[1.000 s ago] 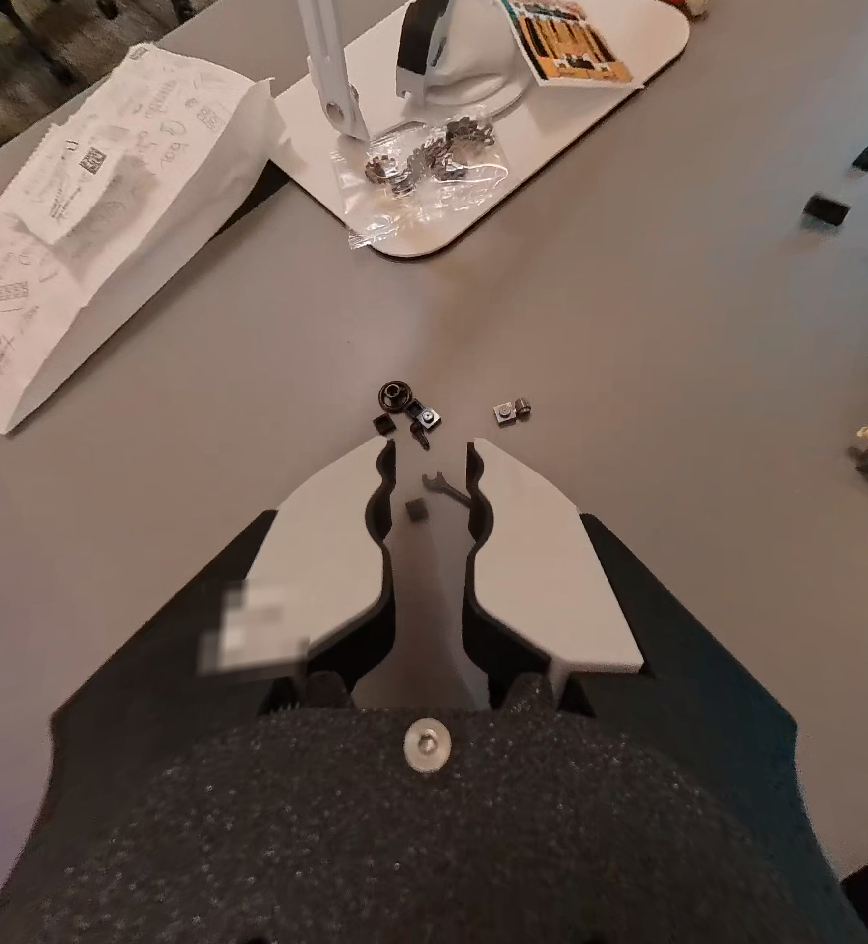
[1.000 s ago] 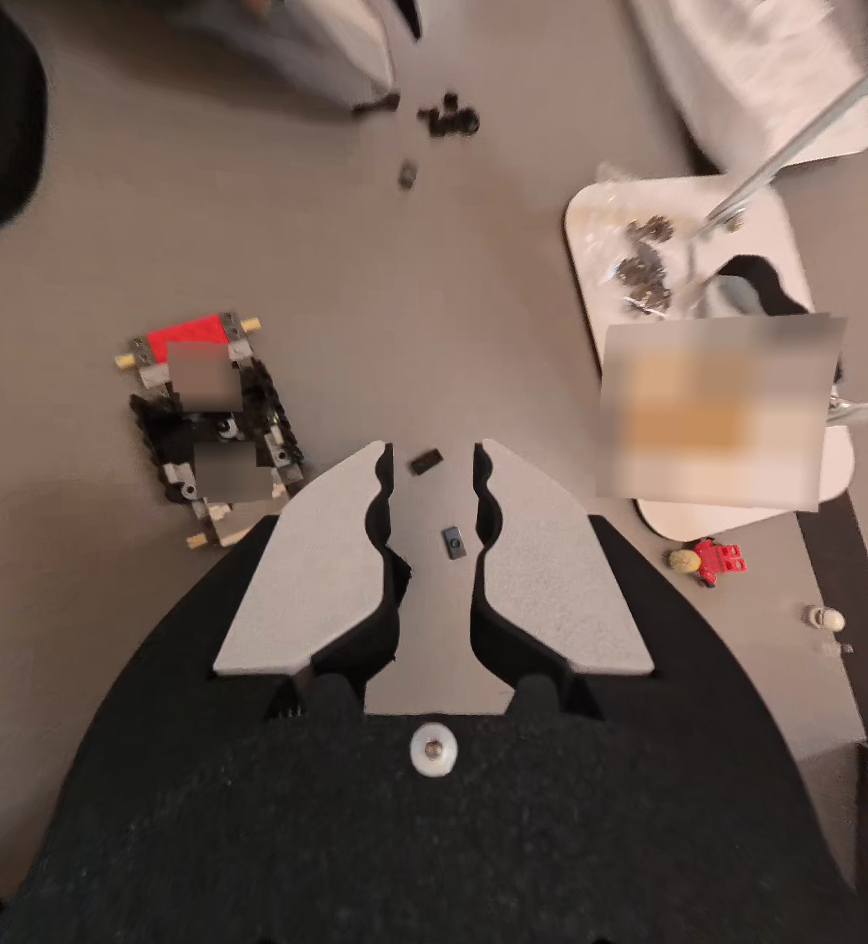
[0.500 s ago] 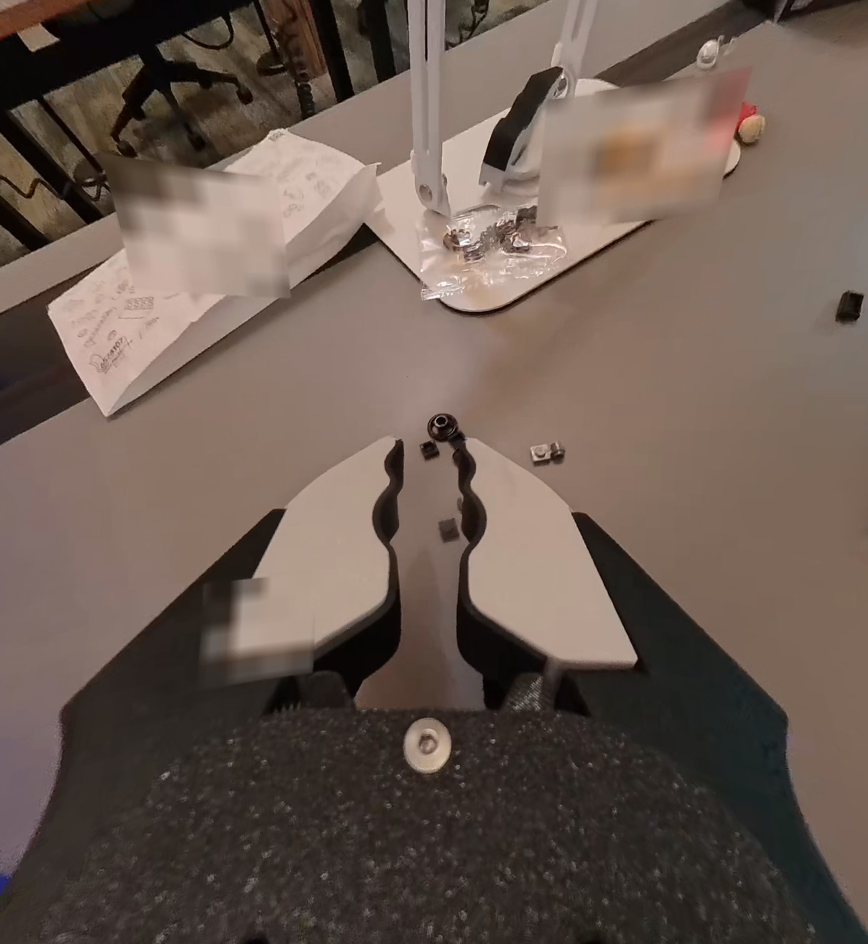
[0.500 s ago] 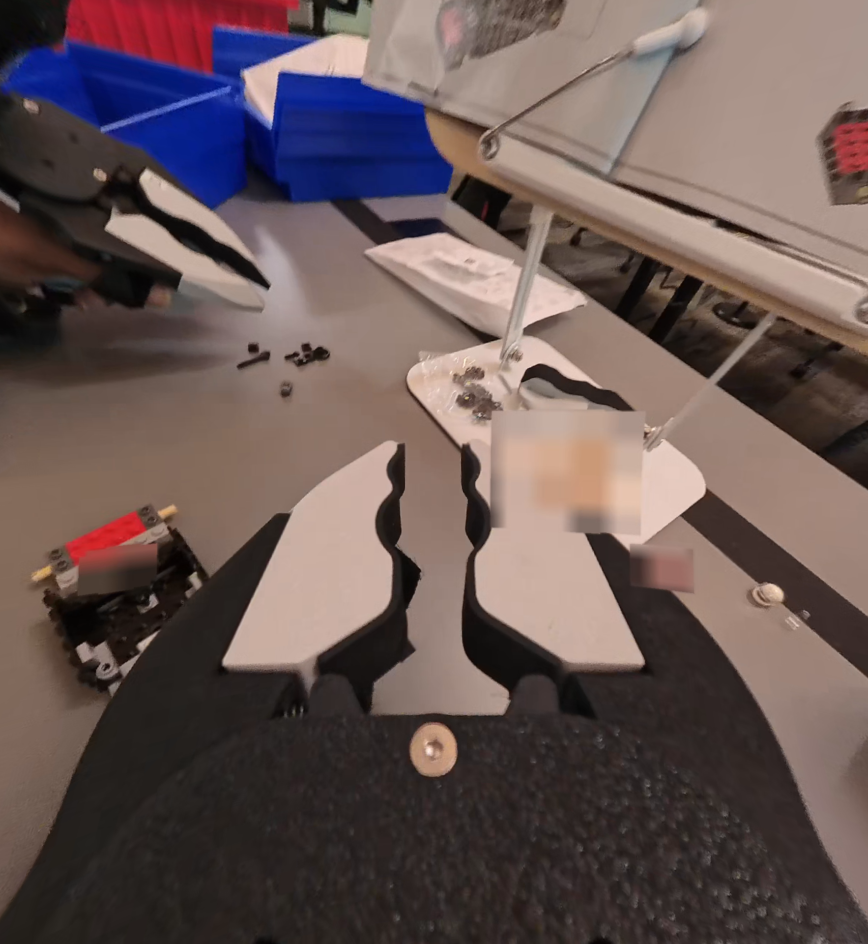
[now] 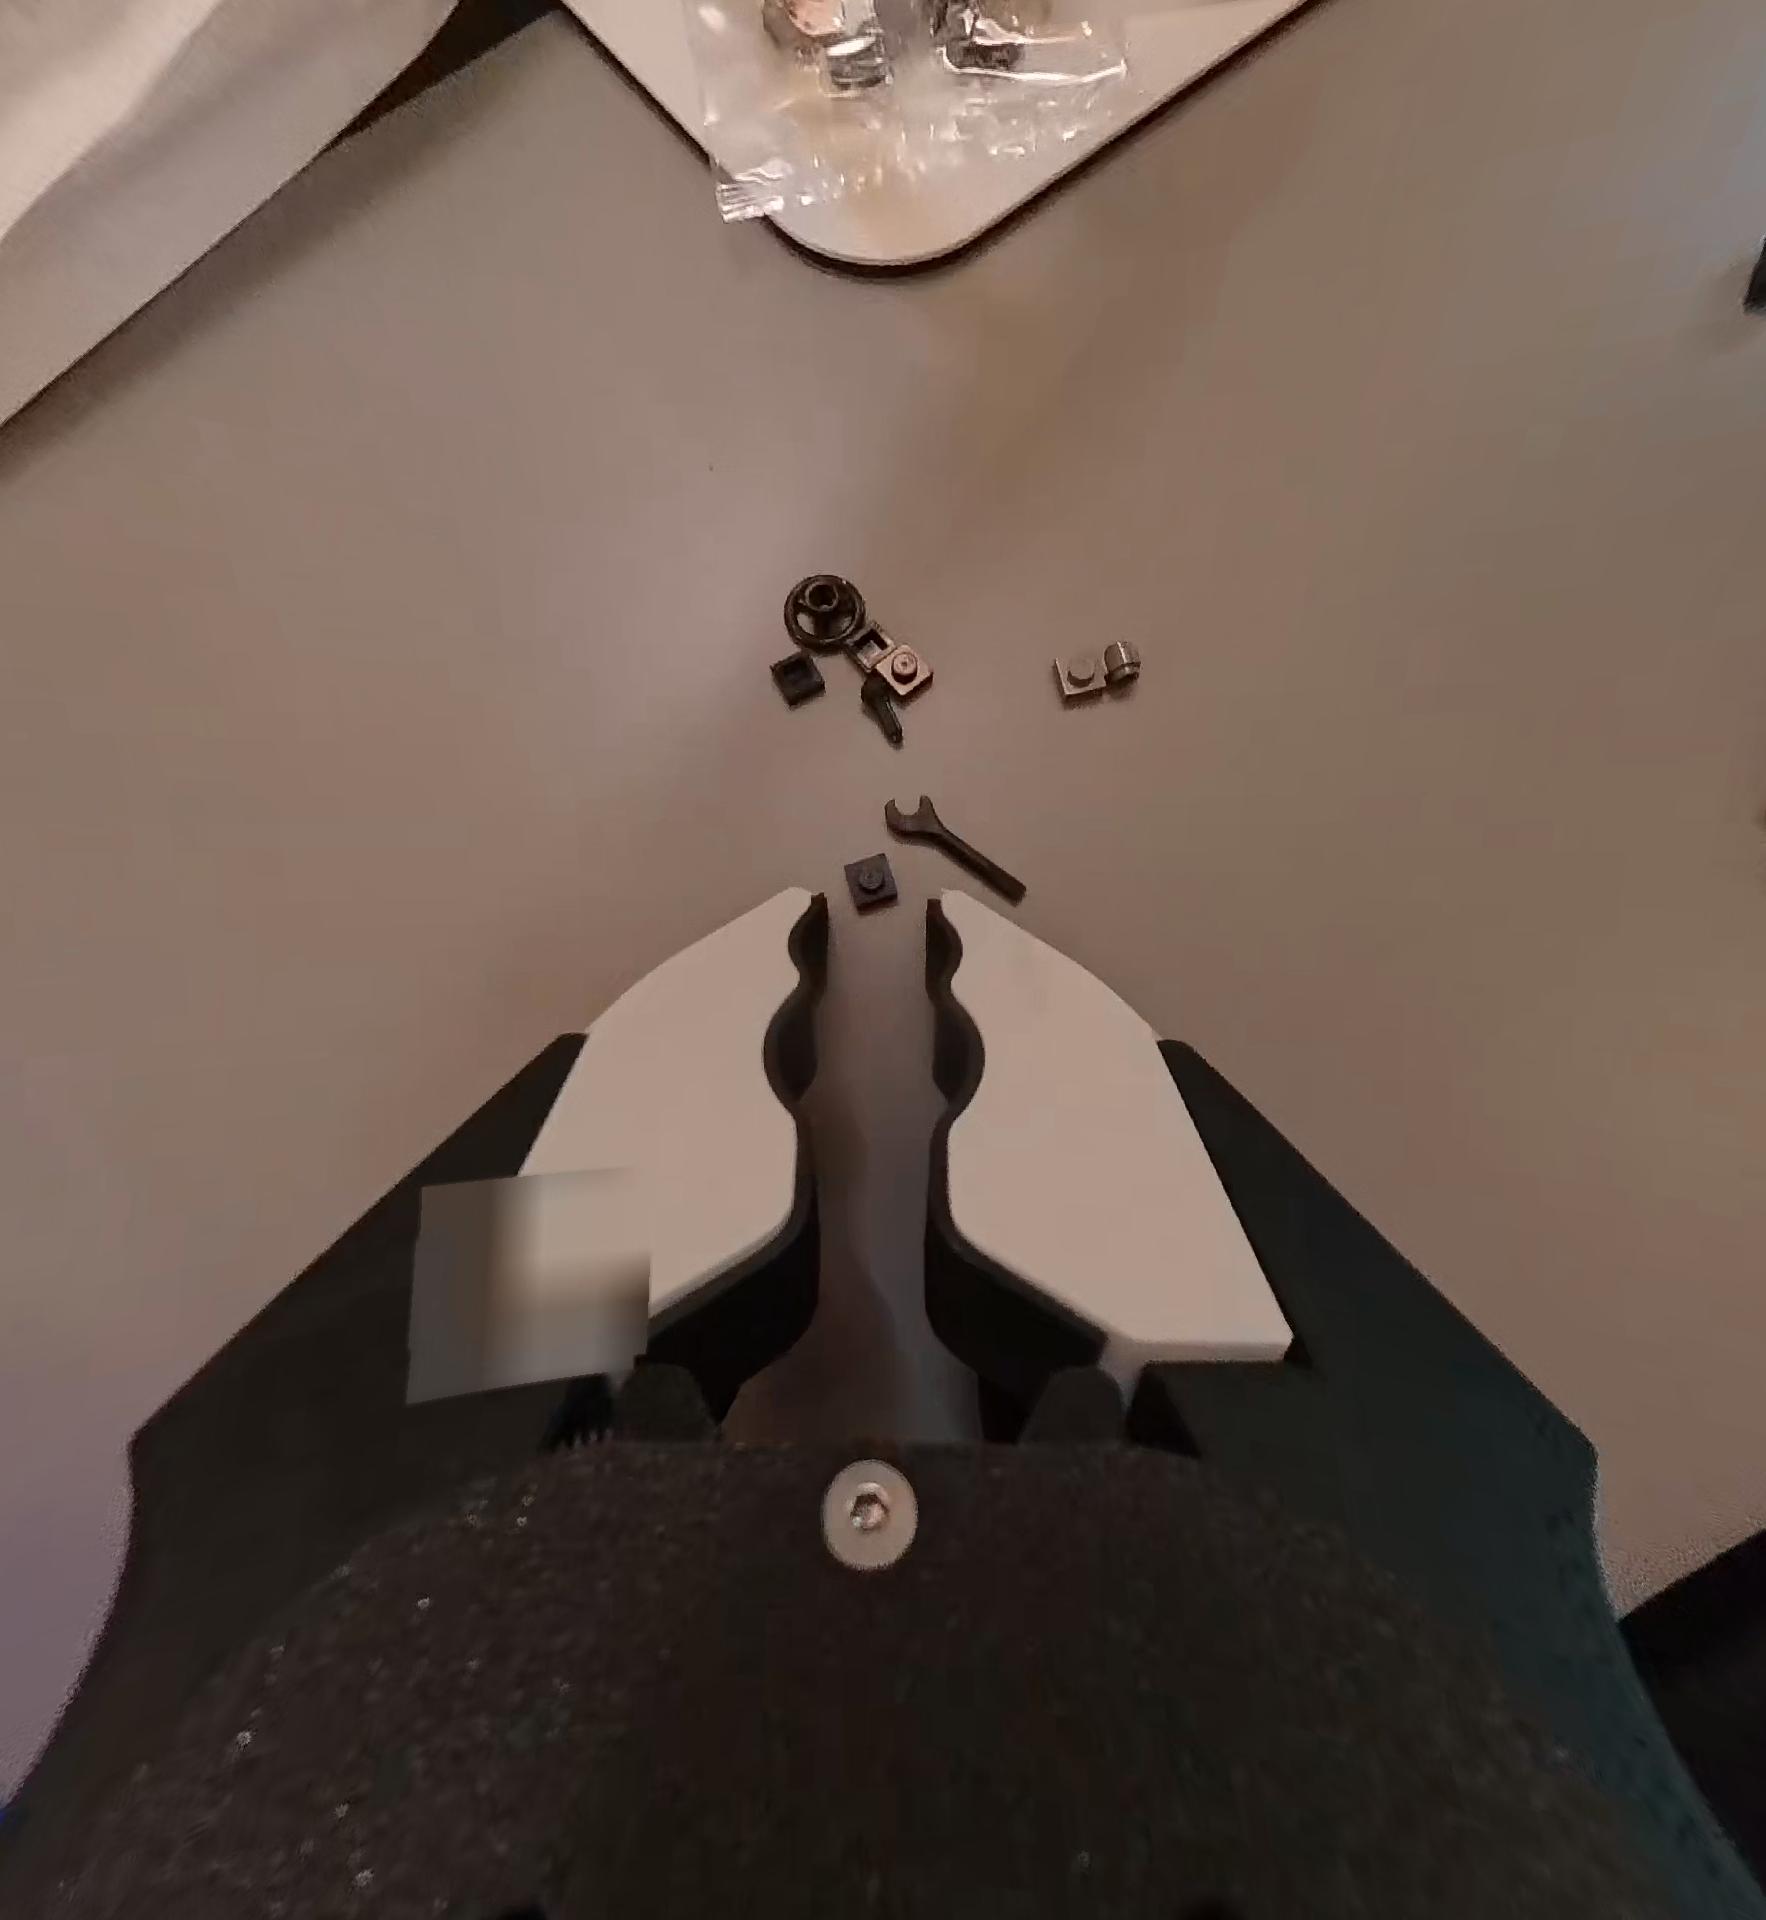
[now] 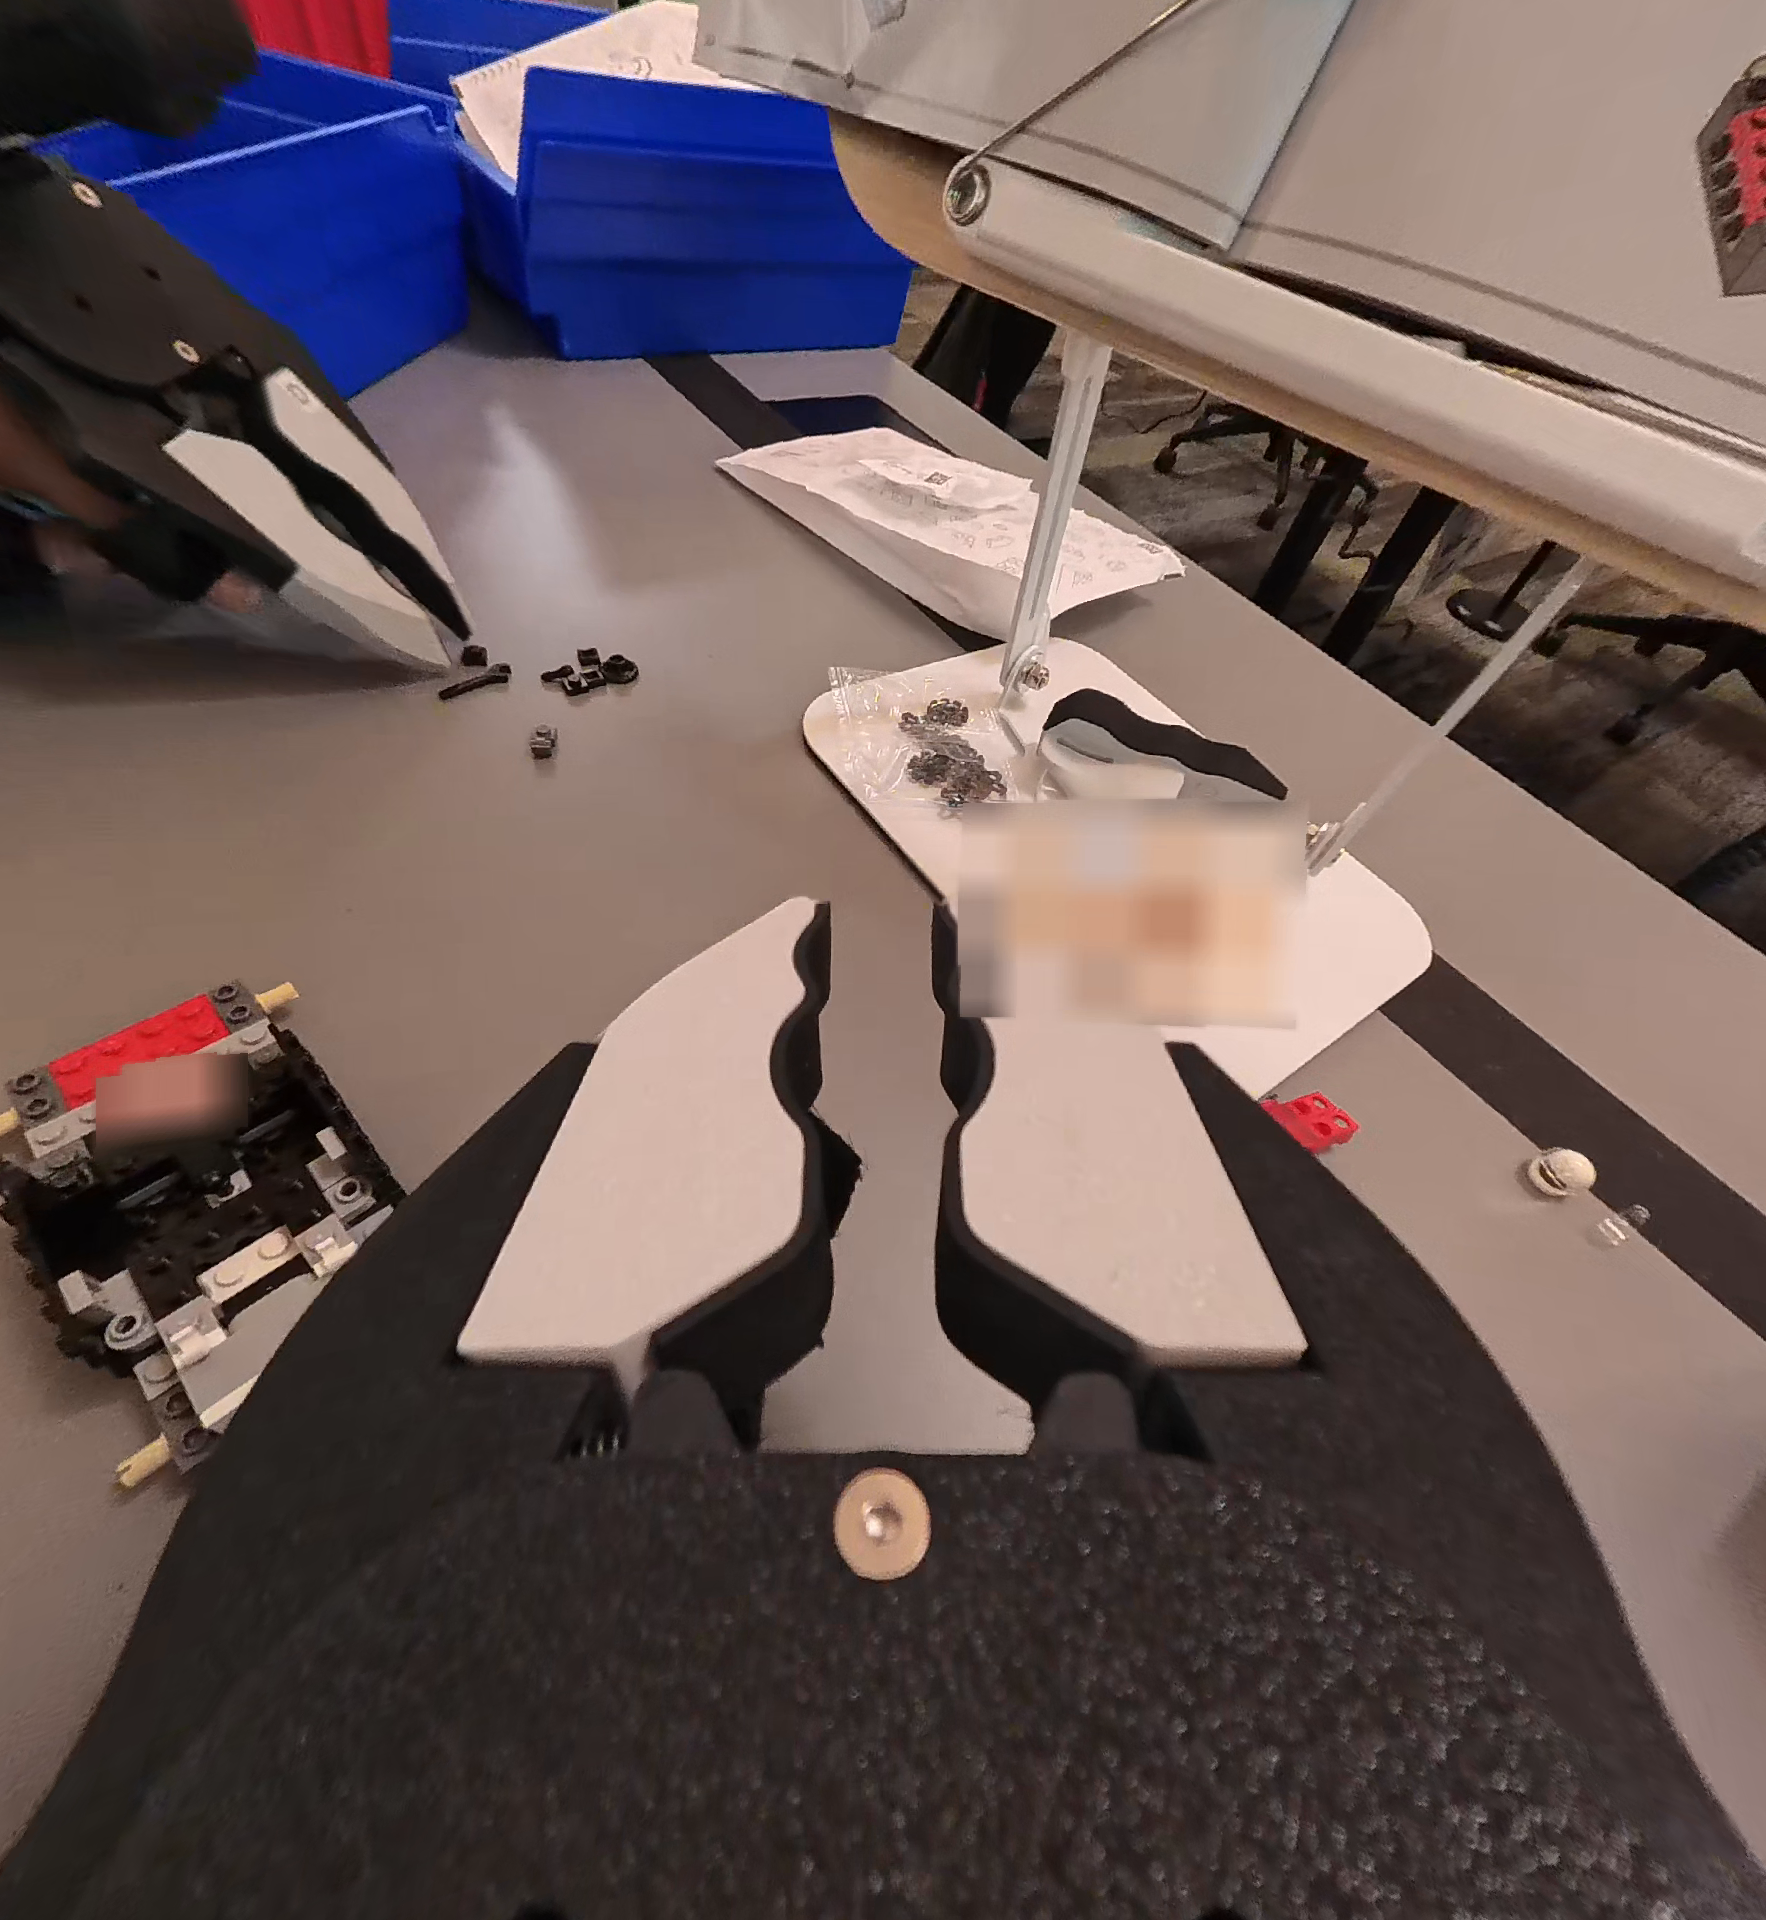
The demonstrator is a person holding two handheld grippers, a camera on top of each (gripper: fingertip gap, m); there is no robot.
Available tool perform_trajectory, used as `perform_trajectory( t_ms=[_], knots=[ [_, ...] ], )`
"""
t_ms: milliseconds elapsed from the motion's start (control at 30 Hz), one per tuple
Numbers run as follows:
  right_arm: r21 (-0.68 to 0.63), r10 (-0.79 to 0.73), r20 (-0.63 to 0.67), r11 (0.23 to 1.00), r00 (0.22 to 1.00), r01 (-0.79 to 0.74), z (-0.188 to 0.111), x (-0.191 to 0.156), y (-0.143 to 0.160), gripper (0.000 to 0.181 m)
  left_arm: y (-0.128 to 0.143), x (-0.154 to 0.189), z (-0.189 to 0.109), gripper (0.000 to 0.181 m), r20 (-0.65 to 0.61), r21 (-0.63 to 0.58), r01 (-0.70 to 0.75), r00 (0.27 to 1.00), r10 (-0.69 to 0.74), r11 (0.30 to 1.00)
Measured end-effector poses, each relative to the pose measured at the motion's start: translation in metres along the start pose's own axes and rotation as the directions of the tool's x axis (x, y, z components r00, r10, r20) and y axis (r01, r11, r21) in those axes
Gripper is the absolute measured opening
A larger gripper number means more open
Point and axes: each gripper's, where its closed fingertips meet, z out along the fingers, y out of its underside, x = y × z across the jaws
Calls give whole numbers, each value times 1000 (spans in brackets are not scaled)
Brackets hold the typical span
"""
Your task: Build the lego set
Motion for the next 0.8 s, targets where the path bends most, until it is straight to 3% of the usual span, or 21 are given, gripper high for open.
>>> perform_trajectory(
  t_ms=[400,500,567,667,800],
  knots=[
    [-26,-24,2,999,1000,24,-1,-4,4,18,-8,1,2,8,23,9,-38,999,38,999],
    [-19,-32,-15,999,999,32,-4,3,0,18,-56,54,-18,8,-104,179,-150,980,170,972],
    [-24,-3,-1,1000,1000,3,-4,7,0,17,-78,101,-17,8,-212,202,-260,930,301,944],
    [-41,21,8,999,1000,-21,-6,9,6,17,-91,146,14,8,-320,156,-410,840,439,899],
    [-136,-80,40,987,996,84,-11,5,26,17,-97,177,53,8,-453,113,-460,765,458,881]
  ],
)
